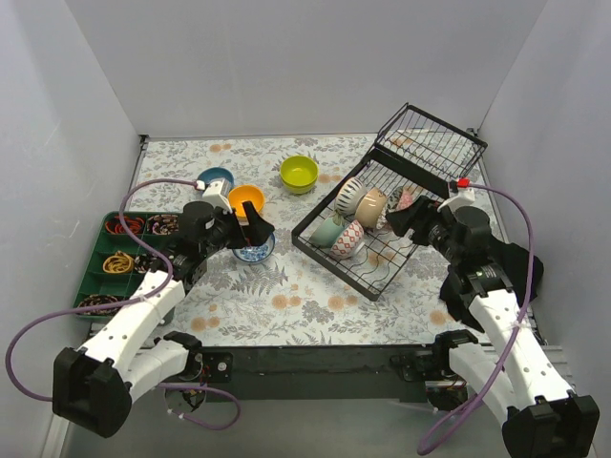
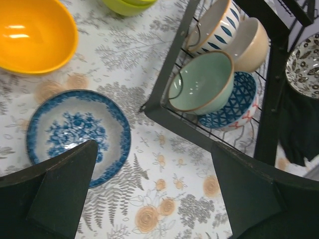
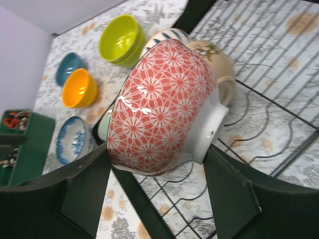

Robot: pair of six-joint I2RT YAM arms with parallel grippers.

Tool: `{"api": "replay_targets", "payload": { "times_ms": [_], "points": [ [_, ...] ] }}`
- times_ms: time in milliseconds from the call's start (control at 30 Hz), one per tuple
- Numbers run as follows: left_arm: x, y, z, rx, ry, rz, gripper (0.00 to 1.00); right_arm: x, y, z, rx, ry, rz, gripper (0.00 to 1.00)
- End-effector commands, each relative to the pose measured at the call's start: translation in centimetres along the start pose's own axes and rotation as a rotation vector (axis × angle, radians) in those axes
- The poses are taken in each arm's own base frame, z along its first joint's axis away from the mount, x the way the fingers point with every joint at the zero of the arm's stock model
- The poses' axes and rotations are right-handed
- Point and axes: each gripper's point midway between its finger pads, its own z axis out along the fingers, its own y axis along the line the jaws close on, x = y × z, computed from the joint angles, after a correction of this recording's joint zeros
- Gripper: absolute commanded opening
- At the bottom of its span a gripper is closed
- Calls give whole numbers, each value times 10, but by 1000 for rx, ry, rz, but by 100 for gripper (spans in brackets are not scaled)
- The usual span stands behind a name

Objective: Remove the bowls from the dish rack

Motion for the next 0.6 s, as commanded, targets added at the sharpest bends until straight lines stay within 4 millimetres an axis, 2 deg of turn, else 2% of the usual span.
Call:
{"api": "replay_targets", "payload": {
  "times_ms": [0, 267, 300, 400, 433, 567],
  "points": [
    [-2, -37, 4, 167, 57, -86, 98, -25, 54, -14, -272, -101, -4, 9],
    [-4, -83, 14, 276, 63, -186, 98, -10, 84, -36, -509, -108, 33, 9],
    [-5, -98, 13, 315, 52, -184, 98, -9, 87, -39, -531, -108, 35, 9],
    [-7, -112, 23, 300, 30, -222, 98, -4, 98, -47, -614, -104, 48, 9],
    [-2, -122, 24, 308, 41, -231, 98, -4, 99, -49, -637, -117, 49, 9],
    [0, -140, 35, 321, 31, -291, 98, -2, 110, -61, -715, -121, 46, 9]
  ]
}}
